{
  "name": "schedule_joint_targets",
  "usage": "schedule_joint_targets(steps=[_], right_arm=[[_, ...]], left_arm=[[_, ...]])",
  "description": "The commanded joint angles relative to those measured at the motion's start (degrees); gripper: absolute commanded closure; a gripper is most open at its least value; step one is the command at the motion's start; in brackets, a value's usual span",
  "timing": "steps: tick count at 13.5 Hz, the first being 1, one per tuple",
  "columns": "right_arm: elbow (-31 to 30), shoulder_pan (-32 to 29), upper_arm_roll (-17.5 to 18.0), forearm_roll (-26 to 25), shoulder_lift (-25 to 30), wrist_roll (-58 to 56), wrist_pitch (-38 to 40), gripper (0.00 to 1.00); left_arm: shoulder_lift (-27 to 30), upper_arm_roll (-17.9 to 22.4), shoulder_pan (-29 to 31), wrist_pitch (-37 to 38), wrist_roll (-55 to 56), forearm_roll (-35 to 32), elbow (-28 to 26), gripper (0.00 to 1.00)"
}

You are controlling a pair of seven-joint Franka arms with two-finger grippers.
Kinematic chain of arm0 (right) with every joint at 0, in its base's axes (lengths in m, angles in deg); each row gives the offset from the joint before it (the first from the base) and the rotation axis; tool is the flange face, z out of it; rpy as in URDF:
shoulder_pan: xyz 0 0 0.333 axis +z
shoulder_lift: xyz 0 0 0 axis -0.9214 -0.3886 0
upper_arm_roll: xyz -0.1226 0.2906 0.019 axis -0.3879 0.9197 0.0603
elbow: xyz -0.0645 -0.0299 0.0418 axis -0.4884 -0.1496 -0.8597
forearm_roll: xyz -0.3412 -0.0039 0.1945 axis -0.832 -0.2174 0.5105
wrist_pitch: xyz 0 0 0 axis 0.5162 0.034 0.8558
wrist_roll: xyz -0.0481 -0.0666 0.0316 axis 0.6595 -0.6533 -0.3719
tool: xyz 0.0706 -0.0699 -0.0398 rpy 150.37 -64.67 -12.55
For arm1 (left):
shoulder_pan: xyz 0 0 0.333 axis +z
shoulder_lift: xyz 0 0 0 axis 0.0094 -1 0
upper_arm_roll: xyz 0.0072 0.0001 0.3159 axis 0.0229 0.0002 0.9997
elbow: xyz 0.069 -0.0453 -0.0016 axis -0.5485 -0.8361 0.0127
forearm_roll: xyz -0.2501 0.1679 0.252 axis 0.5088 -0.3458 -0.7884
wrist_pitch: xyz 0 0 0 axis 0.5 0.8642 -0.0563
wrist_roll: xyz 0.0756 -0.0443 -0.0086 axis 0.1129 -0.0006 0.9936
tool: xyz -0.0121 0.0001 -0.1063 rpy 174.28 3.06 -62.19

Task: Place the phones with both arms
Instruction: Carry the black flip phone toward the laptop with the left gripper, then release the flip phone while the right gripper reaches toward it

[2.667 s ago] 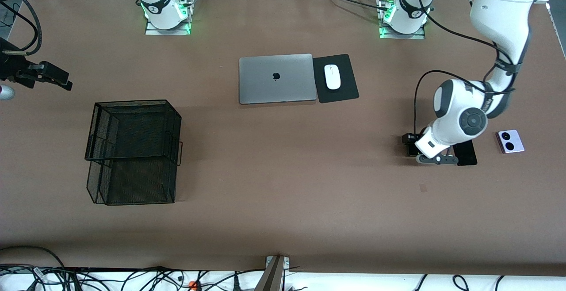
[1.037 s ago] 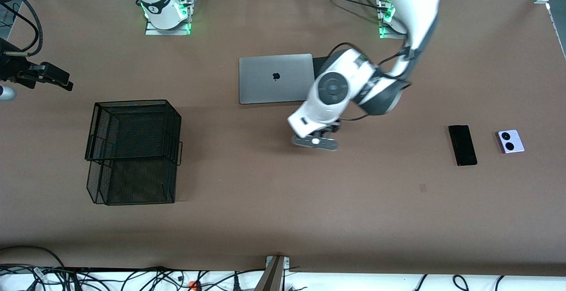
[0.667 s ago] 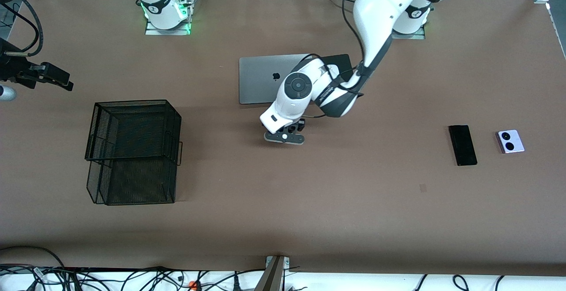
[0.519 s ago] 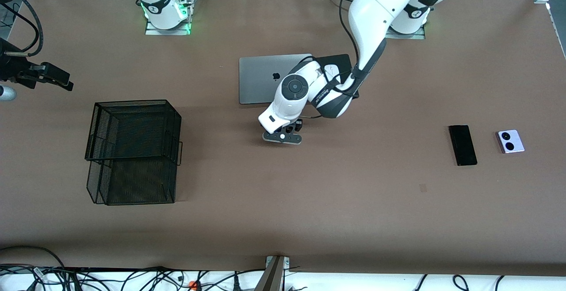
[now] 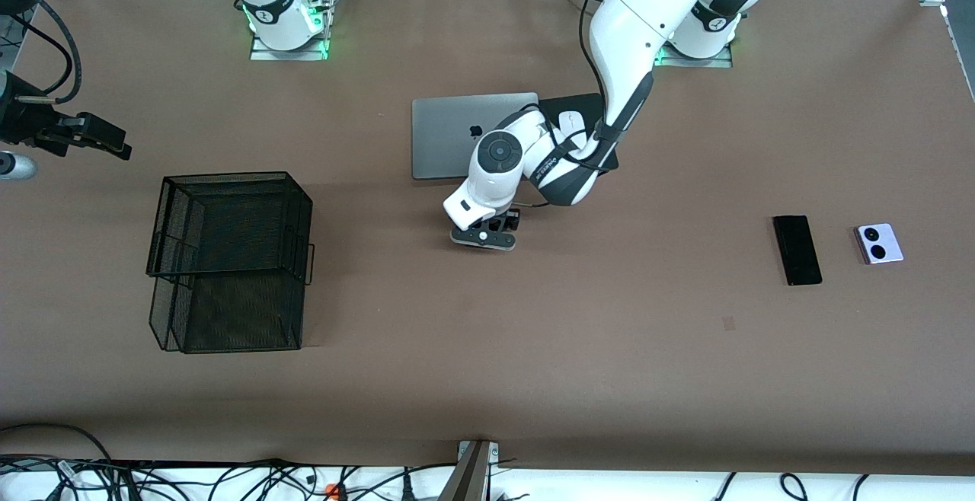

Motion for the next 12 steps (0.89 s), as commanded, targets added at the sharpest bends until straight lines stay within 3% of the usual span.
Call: schedule_joint_targets(steps=[1,7,12], right_arm=[[0.1,1.3,-0.1,0.1,-1.2,0.2,-1.0,0.0],[0.3,7.3,-0.1,0.1,-2.8,6.5,-3.3,0.0],[0.3,16.9,-0.1,0.2,-5.8,16.2,-7.2,0.0]], left_arm=[[2.4,0.9,-0.1,3.0,0.7,-1.4,1.1,0.0],[16.7,0.9,6.4,30.7,-0.1,-1.1,1.9,0.0],[25.5,0.9,15.9,42.5,-3.7,-1.8,1.9,0.0]])
